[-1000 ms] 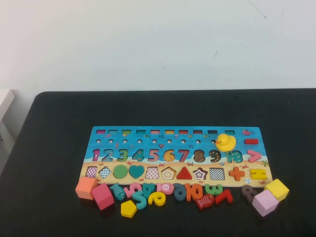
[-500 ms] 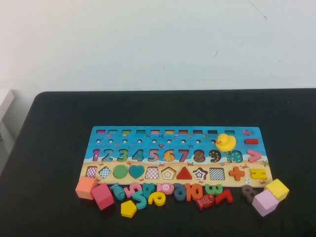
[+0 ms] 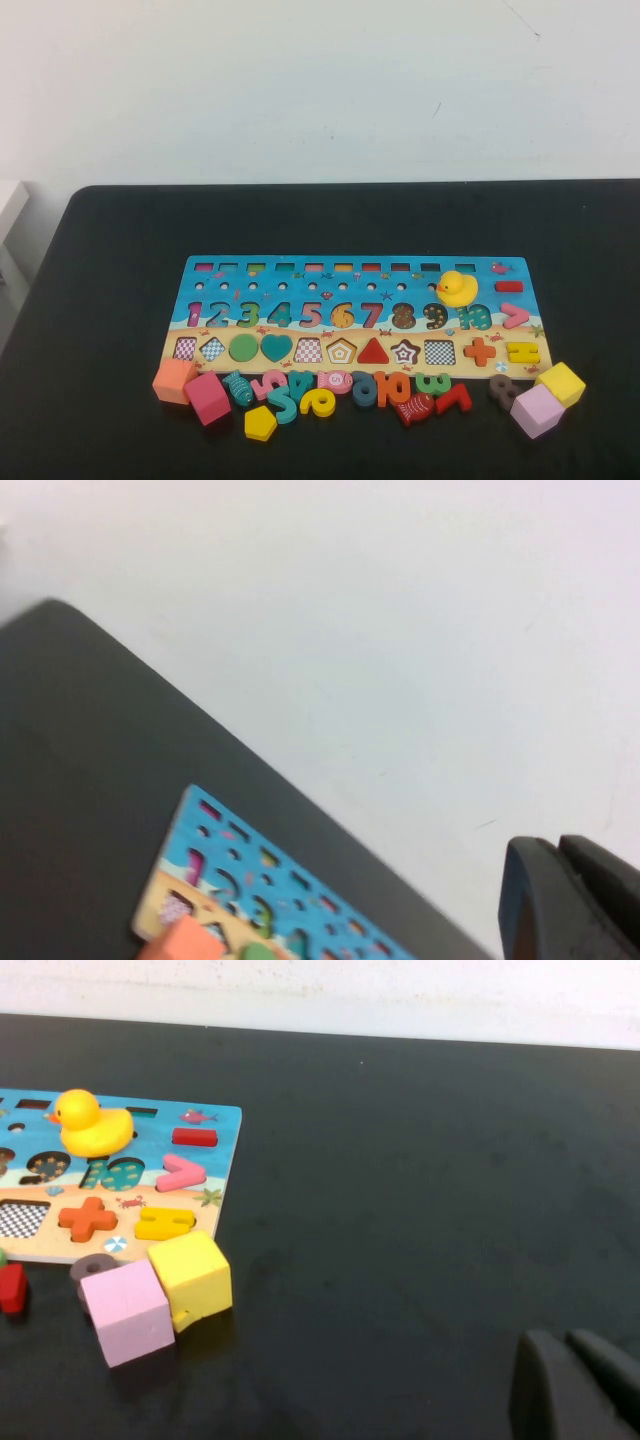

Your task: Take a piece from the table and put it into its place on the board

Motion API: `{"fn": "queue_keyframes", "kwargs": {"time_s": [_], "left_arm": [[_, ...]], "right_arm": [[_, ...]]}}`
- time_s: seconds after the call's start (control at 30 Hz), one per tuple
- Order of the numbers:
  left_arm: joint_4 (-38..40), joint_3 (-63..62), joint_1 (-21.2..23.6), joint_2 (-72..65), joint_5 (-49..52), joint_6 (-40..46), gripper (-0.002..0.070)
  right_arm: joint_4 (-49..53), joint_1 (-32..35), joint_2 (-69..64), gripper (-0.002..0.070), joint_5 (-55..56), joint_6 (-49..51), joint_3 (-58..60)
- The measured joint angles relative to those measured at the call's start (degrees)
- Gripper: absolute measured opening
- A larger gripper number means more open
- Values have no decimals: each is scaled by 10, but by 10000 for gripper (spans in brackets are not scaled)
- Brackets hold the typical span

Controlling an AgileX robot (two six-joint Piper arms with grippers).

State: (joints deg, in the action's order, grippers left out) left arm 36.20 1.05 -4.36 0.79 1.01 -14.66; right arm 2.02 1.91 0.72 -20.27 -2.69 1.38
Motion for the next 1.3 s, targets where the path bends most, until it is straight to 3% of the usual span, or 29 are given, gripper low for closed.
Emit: {"fn": "queue_keyframes", "kwargs": {"time_s": [0.23,0.47,0.6,0.87,1.3], "left_arm": [[31,0,0,0,0,12,-1],[-73,-112,0,-40,157,136,-1],[-126,-254,0,-166,293,257,-1],[-132,-476,0,-402,473,437,-1],[-138,-712,0,-705,617,505,-1]], "right_arm": [[0,0,0,19,0,0,0],[0,0,0,19,0,0,0],[0,0,0,19,0,0,0],[0,0,0,19,0,0,0],[0,0,0,19,0,0,0]]}}
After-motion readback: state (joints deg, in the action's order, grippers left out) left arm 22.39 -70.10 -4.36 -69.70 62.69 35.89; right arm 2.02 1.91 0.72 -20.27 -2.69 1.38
